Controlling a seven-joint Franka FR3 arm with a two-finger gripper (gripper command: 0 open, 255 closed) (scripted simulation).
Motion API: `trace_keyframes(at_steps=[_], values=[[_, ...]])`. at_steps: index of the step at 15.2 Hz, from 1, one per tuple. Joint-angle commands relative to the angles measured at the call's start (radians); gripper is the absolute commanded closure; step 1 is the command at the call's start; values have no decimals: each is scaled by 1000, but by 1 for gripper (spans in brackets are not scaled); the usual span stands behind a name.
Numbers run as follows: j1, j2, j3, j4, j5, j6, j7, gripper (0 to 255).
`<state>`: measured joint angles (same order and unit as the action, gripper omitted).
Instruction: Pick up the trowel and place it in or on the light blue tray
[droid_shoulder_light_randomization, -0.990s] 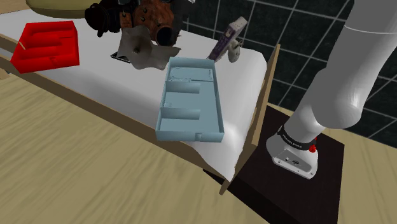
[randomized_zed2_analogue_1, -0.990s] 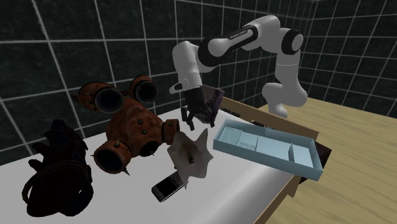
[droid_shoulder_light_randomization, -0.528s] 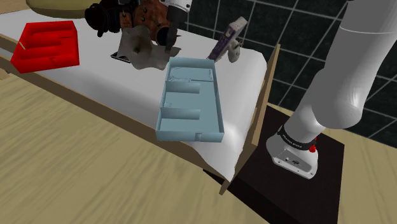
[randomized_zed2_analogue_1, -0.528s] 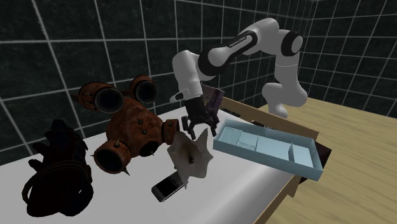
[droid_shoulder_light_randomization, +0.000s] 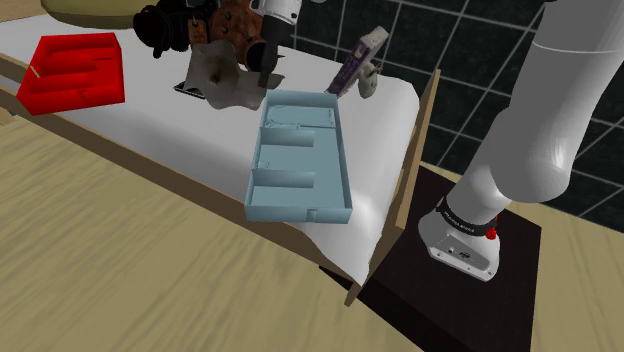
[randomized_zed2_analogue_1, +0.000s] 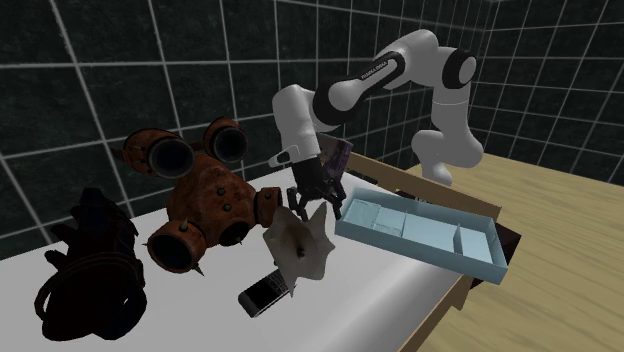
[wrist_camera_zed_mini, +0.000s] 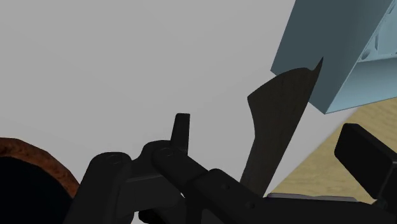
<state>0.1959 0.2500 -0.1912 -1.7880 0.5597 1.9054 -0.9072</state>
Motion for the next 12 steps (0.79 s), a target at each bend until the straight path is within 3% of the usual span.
trace_keyframes(at_steps=[1,2,12], values=[[0,0,0,0,0,0,0,0],[0,0,0,0,0,0,0,255],[0,-4,-1,7,-3,-10,6,255]])
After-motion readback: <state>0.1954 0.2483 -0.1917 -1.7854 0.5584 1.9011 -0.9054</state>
